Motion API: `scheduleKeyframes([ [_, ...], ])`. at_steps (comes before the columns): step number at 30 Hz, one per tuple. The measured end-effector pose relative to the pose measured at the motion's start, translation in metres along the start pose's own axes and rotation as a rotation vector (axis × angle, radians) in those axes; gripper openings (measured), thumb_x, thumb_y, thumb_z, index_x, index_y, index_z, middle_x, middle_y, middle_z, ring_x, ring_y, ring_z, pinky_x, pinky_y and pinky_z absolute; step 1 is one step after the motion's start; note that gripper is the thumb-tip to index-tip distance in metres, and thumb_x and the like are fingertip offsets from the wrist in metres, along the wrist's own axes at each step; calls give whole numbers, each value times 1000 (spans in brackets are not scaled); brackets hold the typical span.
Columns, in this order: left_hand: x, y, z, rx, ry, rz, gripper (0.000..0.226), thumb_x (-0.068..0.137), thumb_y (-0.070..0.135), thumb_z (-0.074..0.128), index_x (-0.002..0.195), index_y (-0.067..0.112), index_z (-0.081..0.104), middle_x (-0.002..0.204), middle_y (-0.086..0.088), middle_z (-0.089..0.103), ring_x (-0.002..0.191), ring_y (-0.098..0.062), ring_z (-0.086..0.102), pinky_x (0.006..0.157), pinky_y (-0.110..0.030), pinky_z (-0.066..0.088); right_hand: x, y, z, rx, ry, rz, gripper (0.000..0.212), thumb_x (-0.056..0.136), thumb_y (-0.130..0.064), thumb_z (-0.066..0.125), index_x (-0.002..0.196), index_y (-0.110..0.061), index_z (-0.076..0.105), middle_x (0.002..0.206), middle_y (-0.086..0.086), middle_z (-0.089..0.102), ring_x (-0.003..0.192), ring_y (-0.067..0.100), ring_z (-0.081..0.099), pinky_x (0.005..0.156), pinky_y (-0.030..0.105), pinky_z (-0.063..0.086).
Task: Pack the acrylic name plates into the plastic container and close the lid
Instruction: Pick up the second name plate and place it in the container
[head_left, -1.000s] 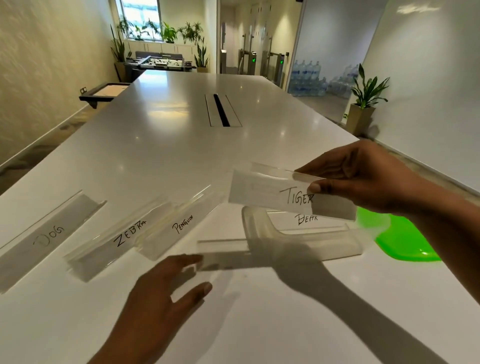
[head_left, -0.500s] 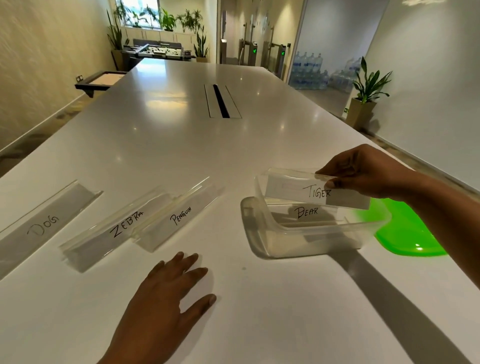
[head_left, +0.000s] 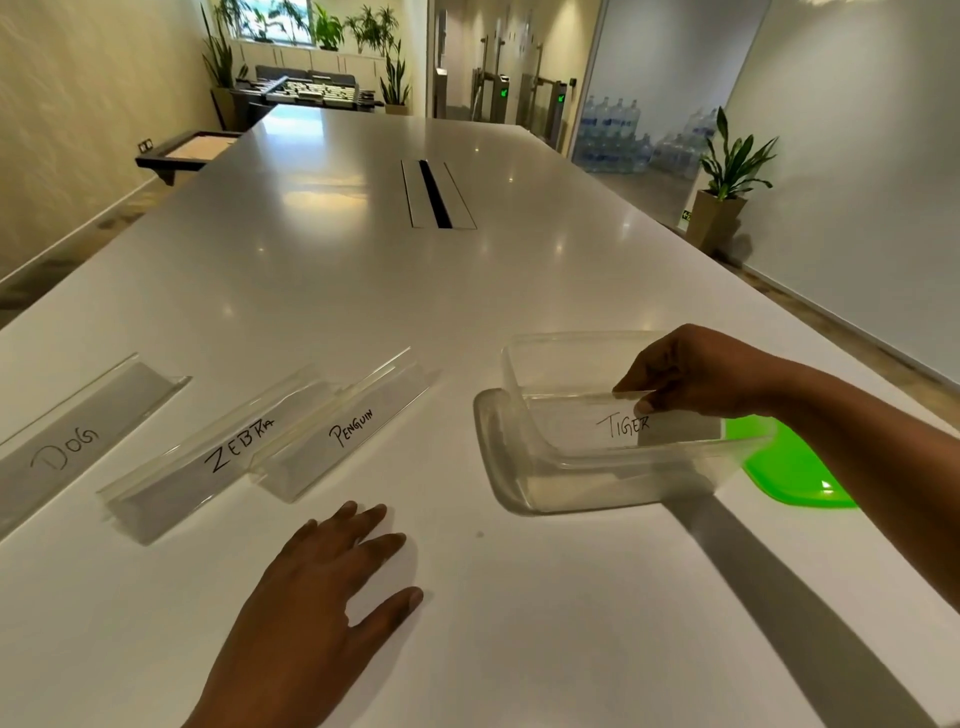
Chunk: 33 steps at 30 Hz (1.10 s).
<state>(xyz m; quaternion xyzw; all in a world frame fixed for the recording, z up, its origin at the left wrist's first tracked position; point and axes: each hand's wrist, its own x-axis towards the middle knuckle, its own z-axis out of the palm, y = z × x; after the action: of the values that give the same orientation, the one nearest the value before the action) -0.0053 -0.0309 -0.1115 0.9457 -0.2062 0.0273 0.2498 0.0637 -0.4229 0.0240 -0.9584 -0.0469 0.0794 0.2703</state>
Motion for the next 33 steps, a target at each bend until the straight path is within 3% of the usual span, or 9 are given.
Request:
scheduleKeyframes([
  [11, -1, 0, -2, 16, -3, 10, 78, 73, 85, 20, 131, 45, 54, 146, 30, 27, 138, 10, 14, 112, -21, 9, 8, 12, 15, -33, -80, 32, 26, 72, 0, 81, 96, -8, 76, 94, 4, 78, 88, 13, 73, 86, 26, 55],
  [19, 0, 0, 0, 9, 10, 16, 78, 73, 86, 22, 129, 44, 56, 146, 28, 30, 137, 7, 19, 113, -24, 13, 8, 10, 20, -91, -103, 74, 24, 71, 0, 82, 85, -18, 74, 97, 2, 77, 87, 12, 72, 73, 9, 51],
  [24, -1, 0, -1, -1, 16, 15, 73, 75, 83, 27, 128, 44, 58, 146, 28, 32, 138, 7, 20, 113, -24, 14, 5, 7, 23, -94, -101, 66, 32, 72, 5, 78, 76, -26, 70, 97, 4, 76, 91, 16, 72, 77, 16, 53],
  [33, -1, 0, 0, 15, 11, 4, 76, 73, 84, 23, 131, 46, 54, 147, 29, 28, 137, 8, 16, 113, -24, 11, 4, 4, 22, -80, -130, 96, 29, 71, 1, 80, 74, -26, 70, 92, -1, 76, 90, 16, 72, 77, 19, 54],
])
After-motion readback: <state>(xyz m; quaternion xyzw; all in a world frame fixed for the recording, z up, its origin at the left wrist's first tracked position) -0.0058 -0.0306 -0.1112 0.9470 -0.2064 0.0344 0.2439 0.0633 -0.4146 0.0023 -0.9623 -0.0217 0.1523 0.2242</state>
